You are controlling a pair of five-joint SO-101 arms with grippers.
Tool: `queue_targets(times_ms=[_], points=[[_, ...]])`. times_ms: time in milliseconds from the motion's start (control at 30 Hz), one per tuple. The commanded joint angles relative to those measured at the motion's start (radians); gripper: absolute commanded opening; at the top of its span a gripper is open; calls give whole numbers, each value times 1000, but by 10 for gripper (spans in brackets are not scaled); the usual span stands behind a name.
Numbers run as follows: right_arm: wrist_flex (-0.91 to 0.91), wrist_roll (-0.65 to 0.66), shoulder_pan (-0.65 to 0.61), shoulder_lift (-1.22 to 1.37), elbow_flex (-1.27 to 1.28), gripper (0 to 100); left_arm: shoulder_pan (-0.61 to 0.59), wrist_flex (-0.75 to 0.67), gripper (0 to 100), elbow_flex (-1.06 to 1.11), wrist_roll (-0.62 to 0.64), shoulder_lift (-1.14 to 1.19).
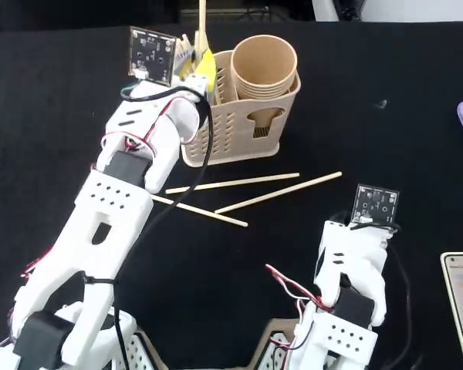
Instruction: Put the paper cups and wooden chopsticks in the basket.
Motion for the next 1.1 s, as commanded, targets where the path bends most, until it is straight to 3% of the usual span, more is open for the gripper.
queue_targets(times_ms=[0, 100, 233, 600, 733, 833, 967, 1067], points=[[-20, 6, -12, -8, 1, 12, -5, -17, 30, -7, 87, -6], [-20, 6, -12, -8, 1, 14, -13, -17, 40, -7, 112, -6], [-20, 6, -12, -8, 1, 13, -16, -12, 160, -15, 118, -15], [-18, 6, -12, -8, 1, 12, -51, 11, 134, -13, 112, -72], [-18, 6, -12, -8, 1, 12, -145, 160, 135, -35, 110, -236], [-18, 6, -12, -8, 1, 12, -278, 319, 137, -68, 110, -331], [-18, 6, -12, -8, 1, 12, -430, 505, 137, -59, 106, -298], [-18, 6, -12, -8, 1, 12, -458, 588, 137, -21, 11, -172]])
